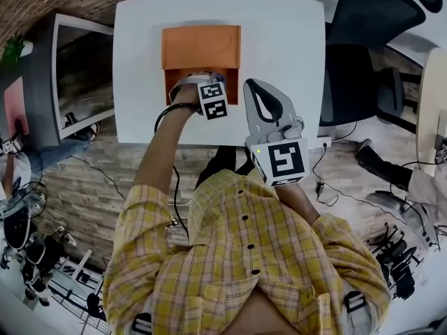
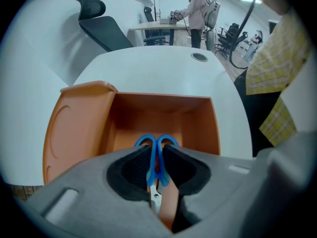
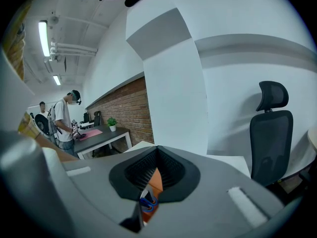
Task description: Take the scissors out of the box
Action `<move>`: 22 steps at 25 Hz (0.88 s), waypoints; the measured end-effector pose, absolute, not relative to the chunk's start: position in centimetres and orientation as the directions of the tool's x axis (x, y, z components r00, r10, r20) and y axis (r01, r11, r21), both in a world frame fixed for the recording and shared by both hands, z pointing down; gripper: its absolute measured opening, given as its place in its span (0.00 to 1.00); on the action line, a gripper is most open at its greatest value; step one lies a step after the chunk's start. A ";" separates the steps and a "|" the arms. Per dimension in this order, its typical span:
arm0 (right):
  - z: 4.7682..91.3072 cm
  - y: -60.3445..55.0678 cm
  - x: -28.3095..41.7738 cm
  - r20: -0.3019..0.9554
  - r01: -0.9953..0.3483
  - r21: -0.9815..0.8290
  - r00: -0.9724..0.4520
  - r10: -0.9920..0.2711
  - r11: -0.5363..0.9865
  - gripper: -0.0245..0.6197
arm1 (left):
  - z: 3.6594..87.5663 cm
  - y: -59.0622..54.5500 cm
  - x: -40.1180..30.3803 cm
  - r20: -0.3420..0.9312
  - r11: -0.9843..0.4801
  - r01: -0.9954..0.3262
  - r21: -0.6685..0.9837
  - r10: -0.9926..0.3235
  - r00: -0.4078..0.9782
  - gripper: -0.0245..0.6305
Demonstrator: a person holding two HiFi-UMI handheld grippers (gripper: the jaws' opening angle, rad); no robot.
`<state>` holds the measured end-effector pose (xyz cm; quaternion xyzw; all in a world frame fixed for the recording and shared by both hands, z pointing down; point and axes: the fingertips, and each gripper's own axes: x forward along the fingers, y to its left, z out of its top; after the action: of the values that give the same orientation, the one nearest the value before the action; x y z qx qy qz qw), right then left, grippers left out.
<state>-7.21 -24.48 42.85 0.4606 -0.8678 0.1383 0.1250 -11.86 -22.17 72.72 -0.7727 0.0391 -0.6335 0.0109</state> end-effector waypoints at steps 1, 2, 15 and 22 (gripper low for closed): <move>42.8 -24.4 -7.2 0.344 -0.832 -0.125 -0.548 -0.762 0.541 0.04 | 72.8 -22.1 -11.8 0.980 -0.998 -0.042 -0.045 -0.052 0.193 0.16; 42.7 -24.4 -7.2 0.342 -0.828 -0.122 -0.552 -0.760 0.547 0.04 | 72.8 -22.1 -11.7 0.981 -0.999 -0.039 -0.030 -0.037 0.192 0.16; 41.8 -24.6 -6.1 0.328 -0.830 -0.108 -0.550 -0.768 0.548 0.04 | 72.6 -22.3 -11.8 0.976 -0.993 -0.083 -0.077 -0.093 0.196 0.15; 41.3 -24.3 -5.1 0.318 -0.826 -0.109 -0.556 -0.768 0.553 0.04 | 71.6 -22.5 -11.3 0.967 -0.982 -0.148 -0.115 -0.145 0.208 0.15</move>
<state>-5.10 -24.27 41.32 0.4562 -0.8734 0.1240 0.1174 -11.32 -22.55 71.61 -0.7773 0.0942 -0.6220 -0.0011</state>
